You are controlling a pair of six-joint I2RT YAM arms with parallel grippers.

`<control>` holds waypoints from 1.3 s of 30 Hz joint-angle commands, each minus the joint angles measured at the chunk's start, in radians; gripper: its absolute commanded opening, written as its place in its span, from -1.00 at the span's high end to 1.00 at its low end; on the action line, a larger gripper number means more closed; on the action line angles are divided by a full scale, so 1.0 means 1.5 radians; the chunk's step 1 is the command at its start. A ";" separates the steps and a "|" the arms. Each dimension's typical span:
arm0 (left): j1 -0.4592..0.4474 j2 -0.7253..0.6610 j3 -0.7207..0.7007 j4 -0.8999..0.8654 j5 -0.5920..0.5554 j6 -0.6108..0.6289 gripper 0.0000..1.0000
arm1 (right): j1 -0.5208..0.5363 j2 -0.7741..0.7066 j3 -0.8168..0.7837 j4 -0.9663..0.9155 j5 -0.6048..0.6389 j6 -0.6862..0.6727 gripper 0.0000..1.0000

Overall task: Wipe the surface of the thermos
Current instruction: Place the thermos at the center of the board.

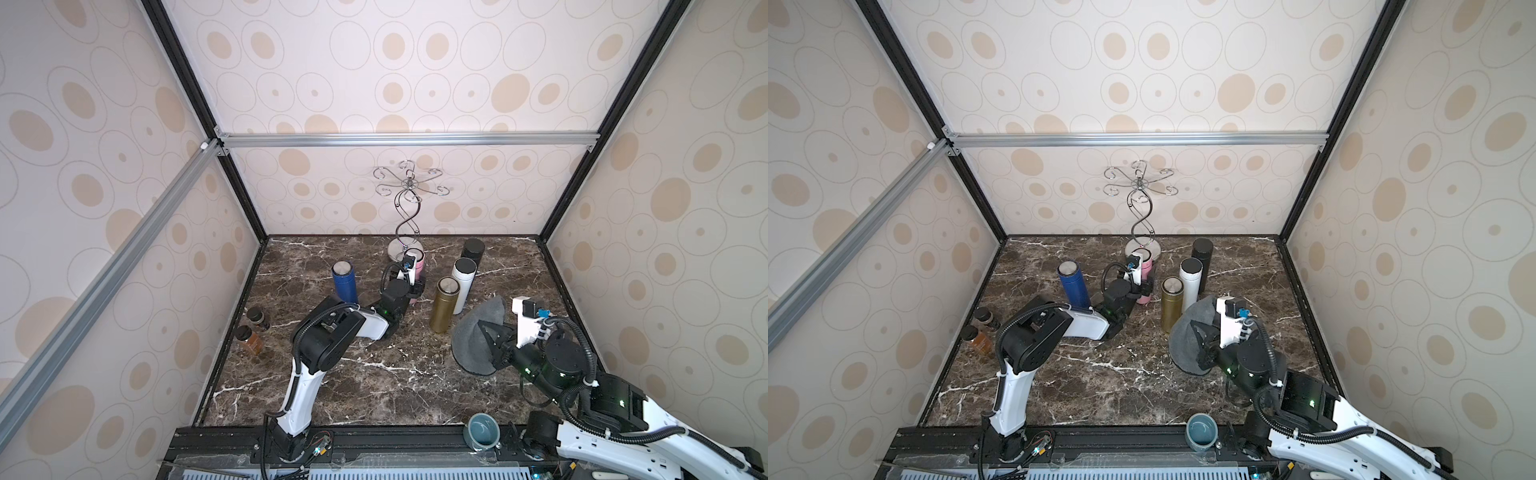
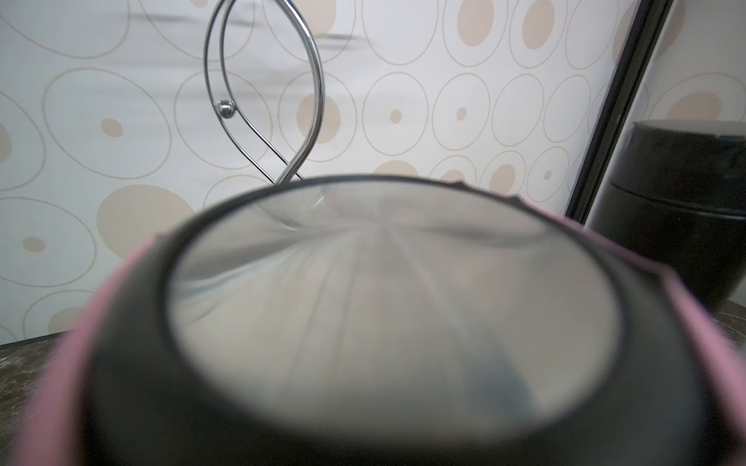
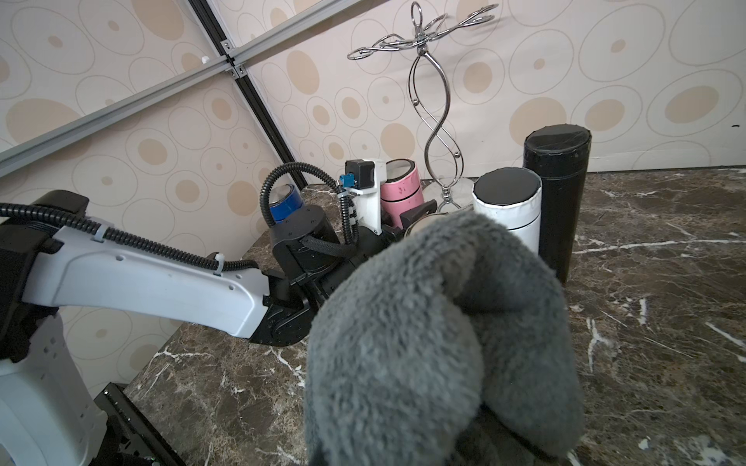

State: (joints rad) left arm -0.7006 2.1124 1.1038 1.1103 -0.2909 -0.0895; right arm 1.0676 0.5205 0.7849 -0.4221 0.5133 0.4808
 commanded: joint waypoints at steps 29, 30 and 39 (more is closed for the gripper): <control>0.004 -0.107 -0.144 0.106 0.009 -0.020 -1.00 | 0.001 0.016 0.013 0.034 -0.019 -0.017 1.00; 0.004 -0.112 -0.151 0.104 0.015 -0.021 -1.00 | 0.001 0.016 0.014 0.034 -0.020 -0.019 1.00; -0.030 -0.222 -0.270 0.079 -0.013 -0.024 -1.00 | 0.001 0.020 0.016 0.049 -0.024 -0.029 1.00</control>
State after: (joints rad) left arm -0.7158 1.8442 0.7406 1.2320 -0.2718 -0.1272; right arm 1.0676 0.5468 0.7853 -0.3855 0.4820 0.4538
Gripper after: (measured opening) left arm 0.998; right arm 0.085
